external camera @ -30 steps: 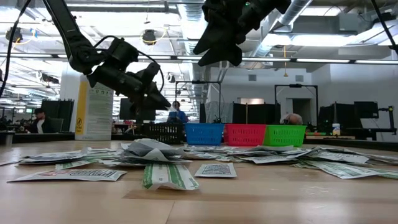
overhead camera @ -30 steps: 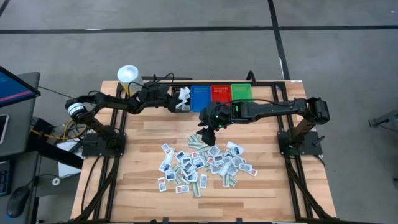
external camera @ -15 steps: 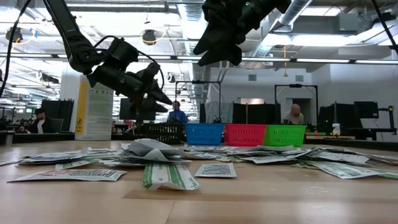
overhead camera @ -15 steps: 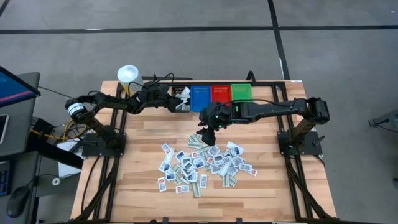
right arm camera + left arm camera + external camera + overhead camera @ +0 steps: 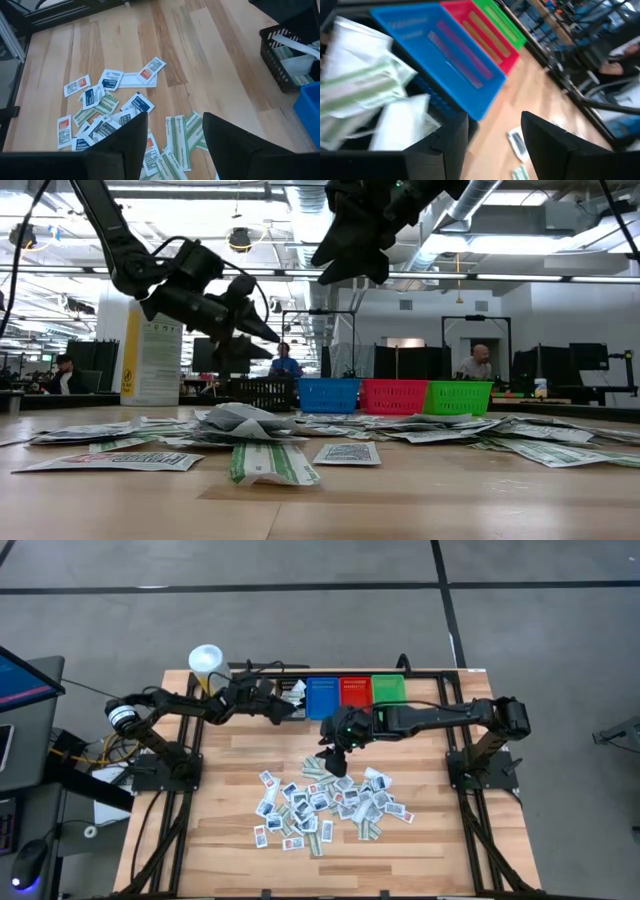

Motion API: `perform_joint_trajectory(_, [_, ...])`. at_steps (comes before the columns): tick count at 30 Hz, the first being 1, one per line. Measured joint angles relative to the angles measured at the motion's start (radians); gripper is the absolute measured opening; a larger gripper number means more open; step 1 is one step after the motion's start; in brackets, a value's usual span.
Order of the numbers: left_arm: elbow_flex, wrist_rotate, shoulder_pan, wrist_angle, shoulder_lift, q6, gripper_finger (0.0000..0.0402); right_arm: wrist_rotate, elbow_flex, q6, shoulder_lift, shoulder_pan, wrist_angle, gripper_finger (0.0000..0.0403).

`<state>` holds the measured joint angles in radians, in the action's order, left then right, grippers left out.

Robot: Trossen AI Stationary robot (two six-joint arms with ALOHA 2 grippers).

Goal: Pick & Place First Aid Supplies
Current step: Put the green bandage pack in the black bin

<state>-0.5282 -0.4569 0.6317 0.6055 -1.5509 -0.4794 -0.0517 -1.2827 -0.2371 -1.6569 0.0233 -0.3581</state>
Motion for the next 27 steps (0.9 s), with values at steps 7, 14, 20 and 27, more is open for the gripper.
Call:
perform_joint_trajectory(7, [0.0,-0.027,-0.076,-0.002,0.004,-0.001,0.0168,0.0,0.0,0.0,0.0,-0.026,0.0,0.0181])
perform_joint_trajectory(14, [0.0,-0.027,-0.182,0.001,0.072,0.066,0.0153,0.0,0.0,0.0,0.0,-0.058,-0.001,0.0183])
perform_joint_trajectory(20, [0.0,0.016,-0.311,0.002,0.181,0.189,0.0143,0.004,0.0,0.058,0.0,-0.064,-0.061,0.0177])
perform_joint_trajectory(27, [0.0,0.138,-0.455,-0.008,0.294,0.214,0.013,0.107,0.0,0.098,0.0,-0.088,-0.133,0.0164])
